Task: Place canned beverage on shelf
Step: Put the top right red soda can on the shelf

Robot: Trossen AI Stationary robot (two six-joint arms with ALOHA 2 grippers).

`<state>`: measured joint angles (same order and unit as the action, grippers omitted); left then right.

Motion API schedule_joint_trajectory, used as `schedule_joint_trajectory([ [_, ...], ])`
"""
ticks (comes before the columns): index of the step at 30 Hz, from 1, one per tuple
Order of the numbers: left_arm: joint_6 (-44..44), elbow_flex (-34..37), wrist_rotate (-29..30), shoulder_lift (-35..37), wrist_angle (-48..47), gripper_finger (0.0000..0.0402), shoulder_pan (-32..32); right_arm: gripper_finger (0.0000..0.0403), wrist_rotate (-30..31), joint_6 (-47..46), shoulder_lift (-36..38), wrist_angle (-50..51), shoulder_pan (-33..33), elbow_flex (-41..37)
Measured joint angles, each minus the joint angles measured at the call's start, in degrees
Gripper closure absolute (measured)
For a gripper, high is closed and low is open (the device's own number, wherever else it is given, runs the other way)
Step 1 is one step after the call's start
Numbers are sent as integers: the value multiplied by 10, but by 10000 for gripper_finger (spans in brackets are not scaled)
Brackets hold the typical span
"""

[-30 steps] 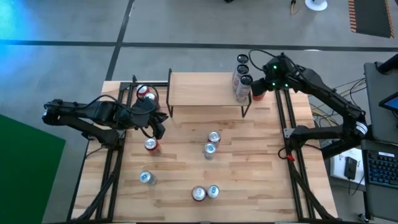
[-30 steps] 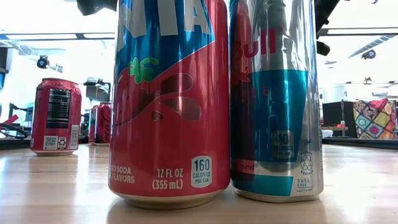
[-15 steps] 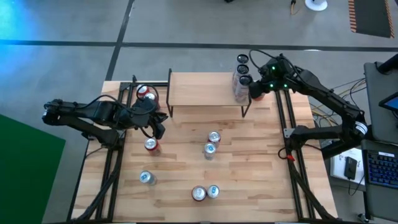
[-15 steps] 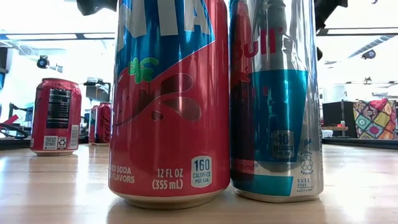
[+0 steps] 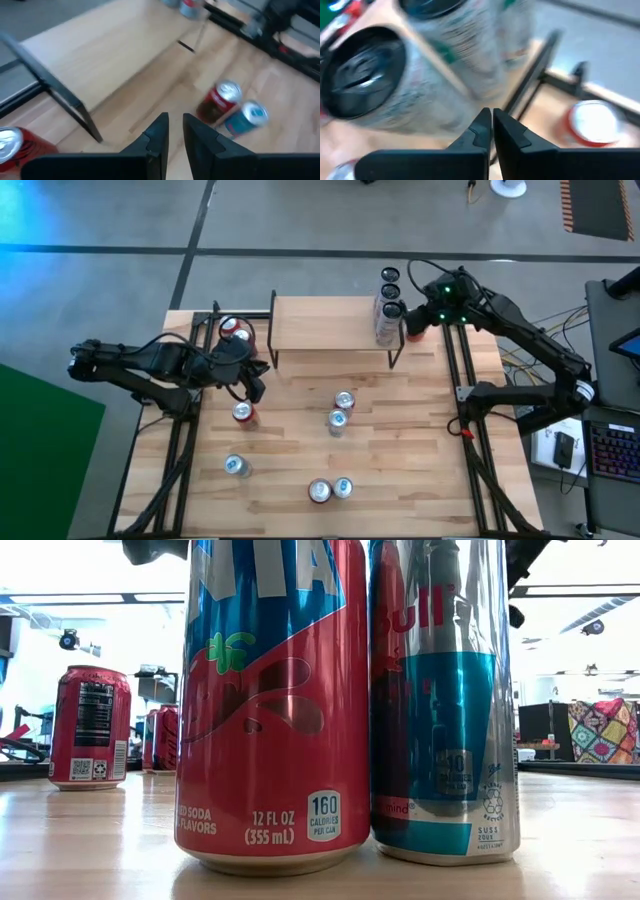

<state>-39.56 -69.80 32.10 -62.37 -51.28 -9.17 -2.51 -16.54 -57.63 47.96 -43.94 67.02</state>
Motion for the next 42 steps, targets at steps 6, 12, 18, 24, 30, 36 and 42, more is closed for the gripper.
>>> schedule_joint_trajectory([
  [6,-45,0,63,11,-8,334,1,311,41,1,-21,32,-37,-1],
  [12,-45,0,63,19,-10,275,3,177,35,31,-72,33,-81,-3],
  [18,-53,0,51,19,-26,218,3,90,35,38,-114,31,-134,-3],
  [24,-65,0,48,9,-44,179,3,52,-19,61,-154,32,-171,-3],
  [30,-70,1,49,-1,-50,160,3,48,-11,72,-193,27,-176,-3],
  [36,-92,1,48,-9,-75,157,3,54,16,73,-220,24,-179,-3],
  [42,-92,1,48,-12,-85,157,3,55,16,91,-247,22,-182,-4],
])
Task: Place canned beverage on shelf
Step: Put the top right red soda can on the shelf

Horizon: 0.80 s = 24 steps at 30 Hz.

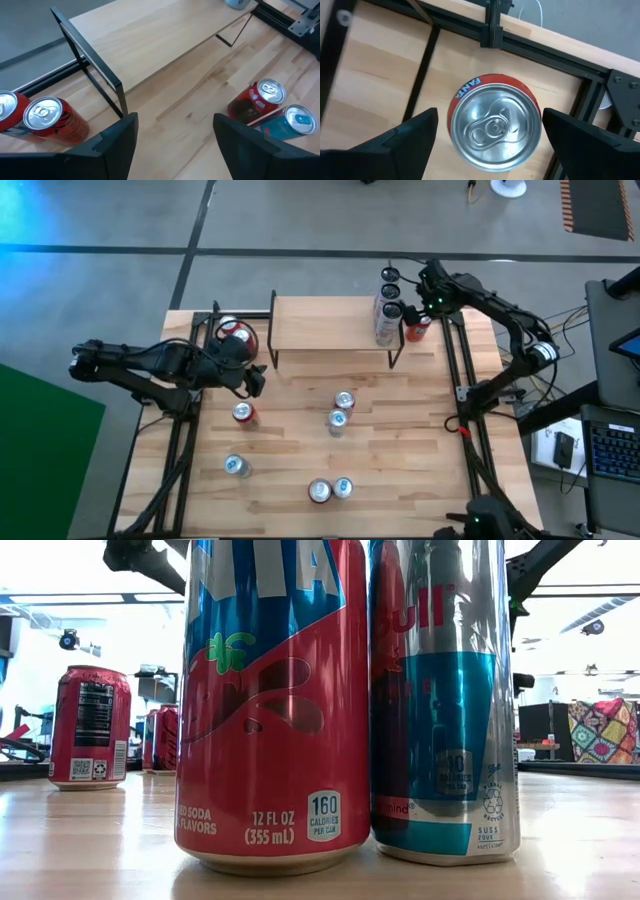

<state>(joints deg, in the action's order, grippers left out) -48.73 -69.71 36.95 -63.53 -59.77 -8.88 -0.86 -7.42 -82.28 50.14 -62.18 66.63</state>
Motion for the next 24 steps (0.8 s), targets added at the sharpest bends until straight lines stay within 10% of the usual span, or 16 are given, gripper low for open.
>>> schedule_joint_trajectory([
  [10,6,0,1,-1,-17,157,1,142,-3,-4,-7,2,-4,-1],
  [24,17,0,1,-1,-17,157,6,141,-70,-30,83,80,10,-46],
])
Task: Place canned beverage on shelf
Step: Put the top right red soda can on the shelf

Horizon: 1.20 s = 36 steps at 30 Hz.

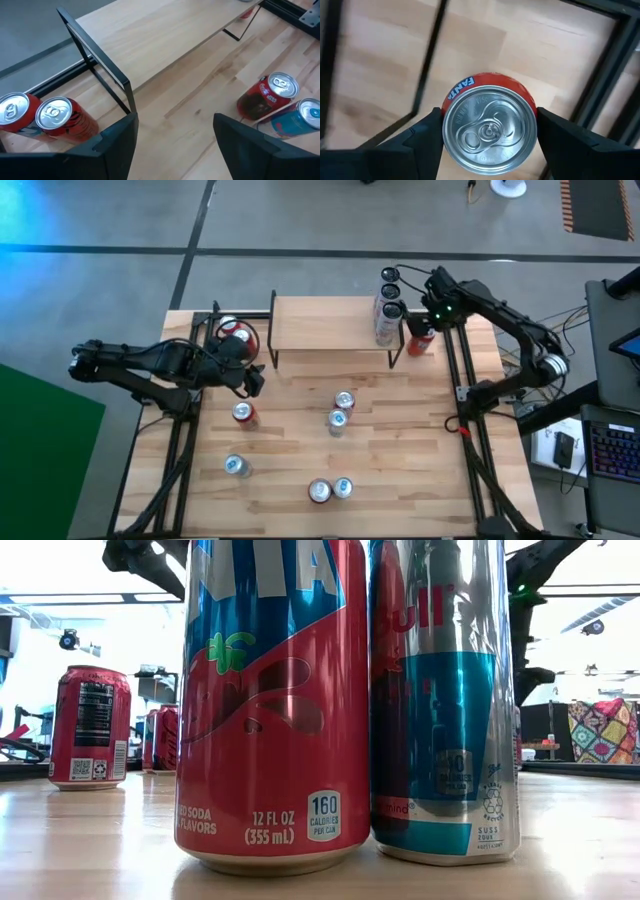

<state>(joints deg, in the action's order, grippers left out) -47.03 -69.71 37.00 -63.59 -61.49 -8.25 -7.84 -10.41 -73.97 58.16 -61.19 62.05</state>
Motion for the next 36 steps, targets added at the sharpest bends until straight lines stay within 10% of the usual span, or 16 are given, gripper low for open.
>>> schedule_joint_trajectory([
  [19,90,0,-4,0,86,157,33,141,3,-112,240,80,79,-70],
  [36,155,0,-24,0,125,157,35,141,88,-340,262,89,361,-72],
])
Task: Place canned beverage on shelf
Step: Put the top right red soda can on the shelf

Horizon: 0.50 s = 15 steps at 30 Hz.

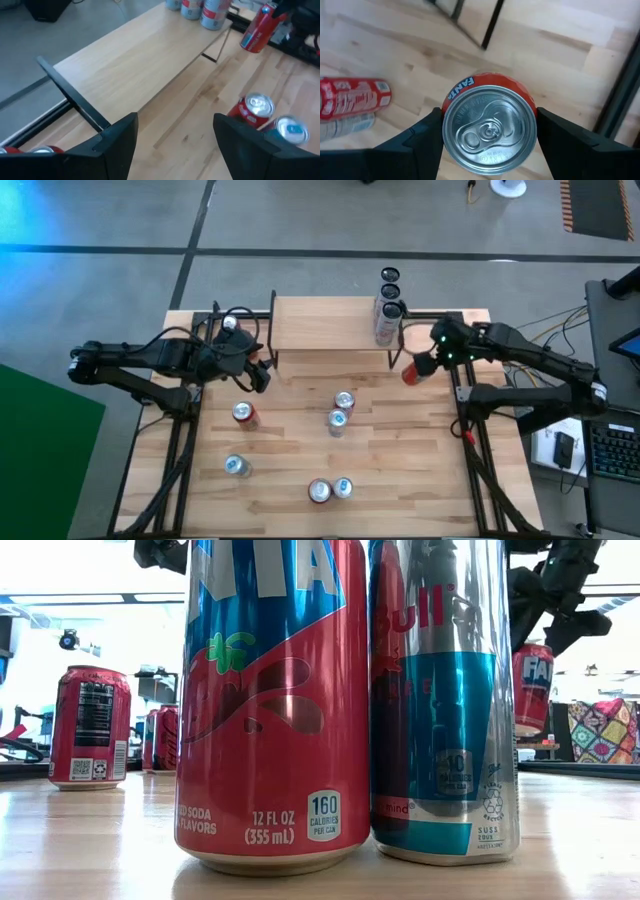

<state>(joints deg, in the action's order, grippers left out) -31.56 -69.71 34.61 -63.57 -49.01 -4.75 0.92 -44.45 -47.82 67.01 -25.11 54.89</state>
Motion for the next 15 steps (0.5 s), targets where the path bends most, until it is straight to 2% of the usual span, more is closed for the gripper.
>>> schedule_joint_trajectory([
  [8,59,0,-17,-14,13,157,0,141,38,-107,-20,-49,127,0],
  [15,75,0,-29,-40,42,157,1,141,53,-155,-36,-92,174,0],
])
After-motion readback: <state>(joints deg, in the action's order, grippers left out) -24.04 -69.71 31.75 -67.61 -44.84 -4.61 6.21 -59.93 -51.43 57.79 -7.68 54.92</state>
